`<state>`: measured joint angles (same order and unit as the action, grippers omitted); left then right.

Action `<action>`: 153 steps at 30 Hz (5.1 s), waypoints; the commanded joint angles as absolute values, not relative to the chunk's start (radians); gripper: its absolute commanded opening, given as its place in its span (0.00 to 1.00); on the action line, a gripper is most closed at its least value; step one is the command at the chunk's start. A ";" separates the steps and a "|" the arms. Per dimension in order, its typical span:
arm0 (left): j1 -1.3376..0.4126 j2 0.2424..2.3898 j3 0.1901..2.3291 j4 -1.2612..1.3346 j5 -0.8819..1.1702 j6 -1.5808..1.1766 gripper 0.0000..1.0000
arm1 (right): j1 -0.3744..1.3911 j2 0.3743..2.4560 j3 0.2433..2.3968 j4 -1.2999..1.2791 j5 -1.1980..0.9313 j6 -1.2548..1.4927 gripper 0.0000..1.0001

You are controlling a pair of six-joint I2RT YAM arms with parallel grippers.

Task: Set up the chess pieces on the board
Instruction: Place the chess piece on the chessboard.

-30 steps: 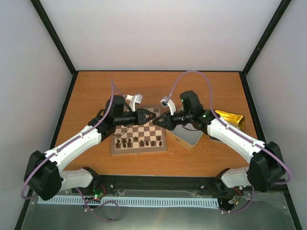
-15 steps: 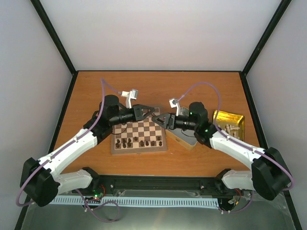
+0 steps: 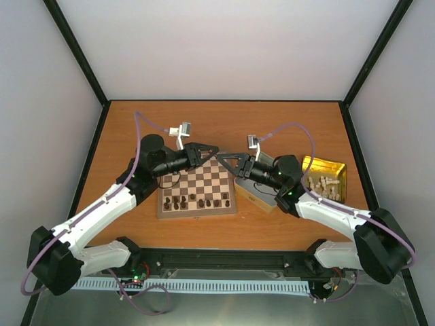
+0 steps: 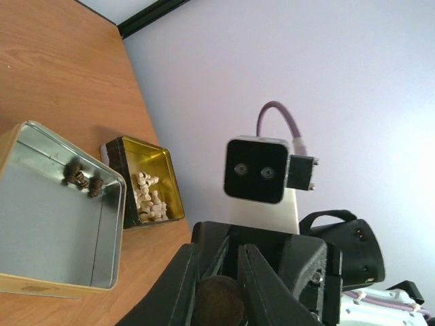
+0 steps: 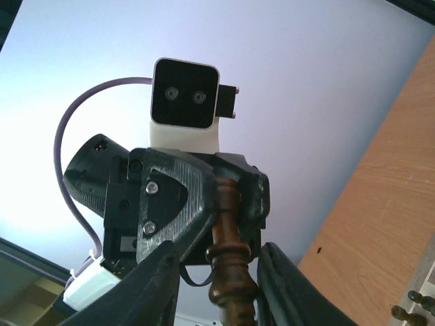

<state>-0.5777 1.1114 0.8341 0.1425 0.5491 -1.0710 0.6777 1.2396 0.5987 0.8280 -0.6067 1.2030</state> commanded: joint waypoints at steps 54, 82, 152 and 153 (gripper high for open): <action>-0.565 0.667 0.890 -0.494 -0.815 -0.493 0.87 | 1.103 2.159 1.973 -1.255 -0.057 0.627 0.03; -0.566 0.652 0.858 -0.454 -0.752 -0.462 0.86 | 1.119 2.259 2.065 -1.301 -0.033 0.577 0.23; -0.566 0.663 0.853 -0.449 -0.735 -0.469 0.86 | 1.121 2.096 1.813 -1.023 -0.011 0.623 0.11; -0.566 0.663 0.854 -0.449 -0.735 -0.469 0.86 | 1.122 2.092 1.805 -1.017 -0.005 0.624 0.11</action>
